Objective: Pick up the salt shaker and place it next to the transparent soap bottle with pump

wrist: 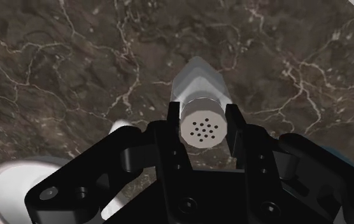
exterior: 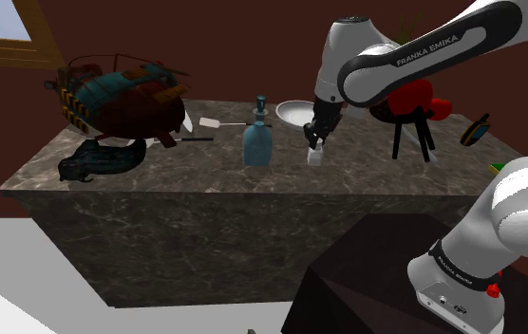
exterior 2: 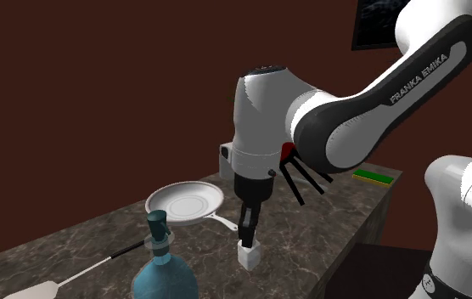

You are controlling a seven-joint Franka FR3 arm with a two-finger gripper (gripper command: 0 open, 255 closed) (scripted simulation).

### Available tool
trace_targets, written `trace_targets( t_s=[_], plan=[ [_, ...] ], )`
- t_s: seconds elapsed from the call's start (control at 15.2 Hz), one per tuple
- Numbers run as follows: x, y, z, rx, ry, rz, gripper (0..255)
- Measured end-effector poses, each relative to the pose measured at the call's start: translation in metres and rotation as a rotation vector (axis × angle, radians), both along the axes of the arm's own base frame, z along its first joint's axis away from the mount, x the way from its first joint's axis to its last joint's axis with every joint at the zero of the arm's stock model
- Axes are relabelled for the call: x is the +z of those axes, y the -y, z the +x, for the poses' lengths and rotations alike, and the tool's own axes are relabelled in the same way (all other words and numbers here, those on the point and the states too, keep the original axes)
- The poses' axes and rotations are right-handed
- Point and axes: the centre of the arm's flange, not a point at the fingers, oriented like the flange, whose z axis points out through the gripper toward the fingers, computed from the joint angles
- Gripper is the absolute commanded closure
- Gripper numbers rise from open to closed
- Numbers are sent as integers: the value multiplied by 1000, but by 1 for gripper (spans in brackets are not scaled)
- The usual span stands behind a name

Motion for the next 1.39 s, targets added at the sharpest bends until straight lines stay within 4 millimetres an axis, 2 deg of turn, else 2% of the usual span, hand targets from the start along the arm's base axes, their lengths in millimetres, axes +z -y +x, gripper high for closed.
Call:
trace_targets(
  t_s=[0.33,0.4,0.79,1.06,1.39],
  plan=[
    [-2,0,0,0,0,0,255],
    [-2,0,0,0,0,0,0],
    [-2,0,0,0,1,0,0],
    [40,-4,-3,0,2,0,0],
    [48,-5,-3,0,1,0,0]
  ],
)
